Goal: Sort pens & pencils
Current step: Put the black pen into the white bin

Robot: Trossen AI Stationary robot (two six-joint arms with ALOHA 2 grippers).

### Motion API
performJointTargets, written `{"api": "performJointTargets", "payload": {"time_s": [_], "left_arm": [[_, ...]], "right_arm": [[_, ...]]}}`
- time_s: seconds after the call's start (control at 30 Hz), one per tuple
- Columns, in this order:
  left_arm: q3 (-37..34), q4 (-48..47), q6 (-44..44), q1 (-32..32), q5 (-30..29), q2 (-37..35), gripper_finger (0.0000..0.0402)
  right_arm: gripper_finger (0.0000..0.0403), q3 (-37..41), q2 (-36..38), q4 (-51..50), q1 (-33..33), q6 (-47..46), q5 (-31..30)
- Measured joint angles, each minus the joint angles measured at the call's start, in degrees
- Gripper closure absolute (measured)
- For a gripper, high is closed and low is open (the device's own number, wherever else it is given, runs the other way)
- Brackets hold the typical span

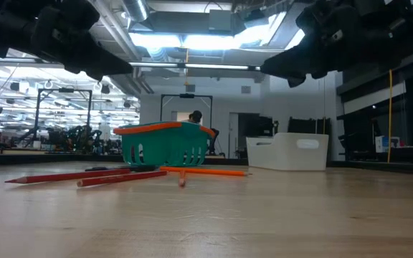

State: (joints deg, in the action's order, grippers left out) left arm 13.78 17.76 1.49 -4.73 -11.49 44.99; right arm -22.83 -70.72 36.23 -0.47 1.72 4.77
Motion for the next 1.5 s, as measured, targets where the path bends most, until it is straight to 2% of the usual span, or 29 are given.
{"api": "performJointTargets", "payload": {"time_s": [0.2, 0.37, 0.5, 0.9, 1.07, 1.23, 1.5], "left_arm": [[0.0, -0.4, -12.3, 1.7, -1.7, 0.1, 0.0360], [0.1, -2.5, -14.6, 3.5, -1.8, 1.9, 0.0360], [3.1, -8.3, -17.0, 4.4, -1.8, 5.0, 0.0360], [17.6, -29.0, -25.3, 6.7, -1.1, 20.9, 0.0360], [24.5, -35.0, -25.6, 6.7, -0.9, 29.1, 0.0360], [31.8, -42.9, -26.9, 6.7, 0.7, 37.0, 0.0360], [36.6, -46.1, -27.9, 6.7, 3.9, 46.1, 0.0360]], "right_arm": [[0.0299, 0.0, 0.0, -0.5, 0.7, 0.0, 0.0], [0.0299, 0.0, 0.0, -0.8, 0.6, 0.2, -0.1], [0.0299, 0.0, 0.0, -1.5, 0.6, 0.2, -0.1], [0.0299, 0.0, 0.0, -3.8, 0.6, 1.4, -0.2], [0.0299, 0.0, 0.0, -5.9, 0.6, 1.9, -3.0], [0.0299, 0.0, 0.0, -7.8, 0.6, 2.5, -3.2], [0.0299, 0.0, 0.0, -8.9, 0.6, 3.1, -3.2]]}}
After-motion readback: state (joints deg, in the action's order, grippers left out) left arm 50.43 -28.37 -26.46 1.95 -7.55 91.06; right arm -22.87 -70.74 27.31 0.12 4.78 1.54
